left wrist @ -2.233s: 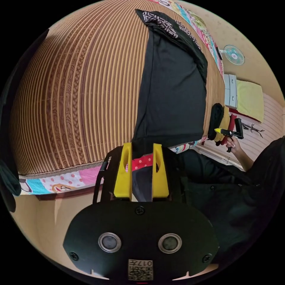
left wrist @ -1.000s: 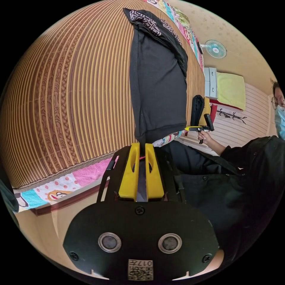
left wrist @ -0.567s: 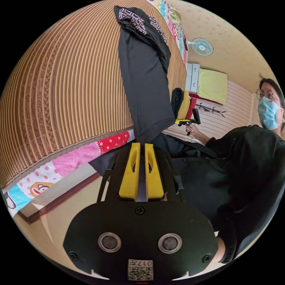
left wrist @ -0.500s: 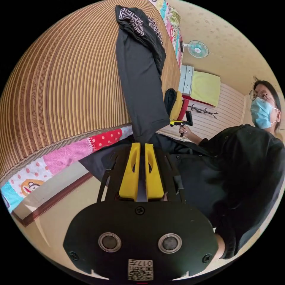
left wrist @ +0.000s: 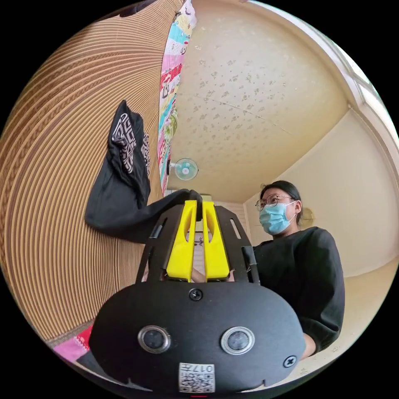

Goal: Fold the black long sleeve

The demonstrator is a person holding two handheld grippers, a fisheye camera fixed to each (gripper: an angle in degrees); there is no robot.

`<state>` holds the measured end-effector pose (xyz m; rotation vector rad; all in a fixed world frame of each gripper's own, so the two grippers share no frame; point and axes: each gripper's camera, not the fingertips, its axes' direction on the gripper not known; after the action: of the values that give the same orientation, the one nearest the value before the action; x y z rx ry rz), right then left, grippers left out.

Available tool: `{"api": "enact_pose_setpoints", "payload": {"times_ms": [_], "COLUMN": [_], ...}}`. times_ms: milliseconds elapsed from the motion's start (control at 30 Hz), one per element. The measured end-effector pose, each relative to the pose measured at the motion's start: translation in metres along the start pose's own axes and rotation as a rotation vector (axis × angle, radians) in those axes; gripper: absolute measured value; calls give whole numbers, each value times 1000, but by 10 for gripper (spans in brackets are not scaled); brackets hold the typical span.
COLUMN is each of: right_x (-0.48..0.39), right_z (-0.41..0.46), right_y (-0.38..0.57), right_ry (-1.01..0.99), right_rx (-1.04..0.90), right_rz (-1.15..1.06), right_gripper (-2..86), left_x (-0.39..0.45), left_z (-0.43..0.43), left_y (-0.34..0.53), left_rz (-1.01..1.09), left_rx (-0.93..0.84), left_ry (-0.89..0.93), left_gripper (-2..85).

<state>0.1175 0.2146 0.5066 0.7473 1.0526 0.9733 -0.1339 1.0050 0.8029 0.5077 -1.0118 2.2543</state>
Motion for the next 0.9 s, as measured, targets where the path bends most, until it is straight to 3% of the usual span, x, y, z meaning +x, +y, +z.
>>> {"api": "enact_pose_setpoints", "payload": {"times_ms": [433,733,900], "right_x": [71,110,121], "right_z": [62,103,118], "right_y": [-92,-138,-149], "right_ry": [-167,-122,-55], "right_rx": [249,259,258], "right_rz": [-39,45,112], "right_gripper": [0,1,4], "left_x": [-21,-80,-94], "left_z": [47,66,75], "left_y": [-136,-209,-218], "left_rz": [170,84,27], "left_rx": [161,253,299], "left_ry": [141,31,-70], "left_gripper": [3,6,56]}}
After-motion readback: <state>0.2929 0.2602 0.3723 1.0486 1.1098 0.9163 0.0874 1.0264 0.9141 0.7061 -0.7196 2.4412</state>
